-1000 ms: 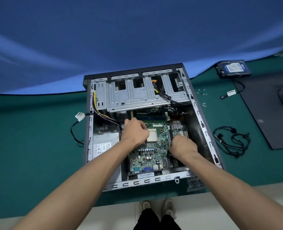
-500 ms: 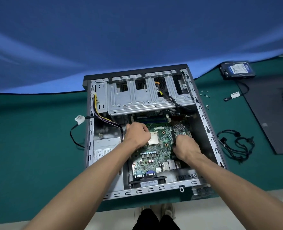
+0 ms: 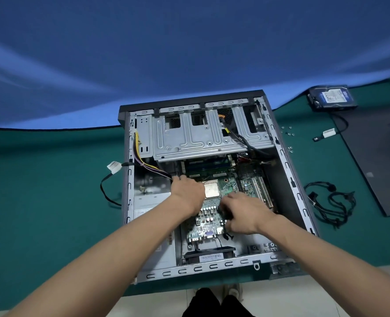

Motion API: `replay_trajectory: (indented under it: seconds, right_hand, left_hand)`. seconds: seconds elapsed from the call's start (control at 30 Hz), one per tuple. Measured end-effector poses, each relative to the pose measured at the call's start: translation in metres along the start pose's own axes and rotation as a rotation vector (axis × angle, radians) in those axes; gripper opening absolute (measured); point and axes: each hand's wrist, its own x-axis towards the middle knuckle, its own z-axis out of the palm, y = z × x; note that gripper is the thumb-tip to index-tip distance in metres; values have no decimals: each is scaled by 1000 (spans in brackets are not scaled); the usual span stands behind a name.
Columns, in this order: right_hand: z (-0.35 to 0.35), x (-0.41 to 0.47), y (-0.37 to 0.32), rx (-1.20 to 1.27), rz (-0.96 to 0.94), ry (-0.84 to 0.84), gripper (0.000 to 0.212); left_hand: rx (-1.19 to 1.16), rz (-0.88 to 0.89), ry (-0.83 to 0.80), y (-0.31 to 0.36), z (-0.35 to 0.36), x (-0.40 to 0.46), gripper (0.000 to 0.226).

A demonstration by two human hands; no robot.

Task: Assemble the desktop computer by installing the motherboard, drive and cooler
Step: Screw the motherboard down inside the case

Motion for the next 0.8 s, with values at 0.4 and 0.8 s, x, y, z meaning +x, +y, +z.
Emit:
replay_trajectory:
  seconds: [0.4, 0.8]
  right_hand:
    - [16, 4, -1, -165, -220, 116, 20]
    - [-1, 8, 0, 198, -237, 532, 40]
  left_hand:
    - [107, 42, 9, 2, -2, -8, 23]
    - [-481, -254, 373, -21, -20, -49, 16]
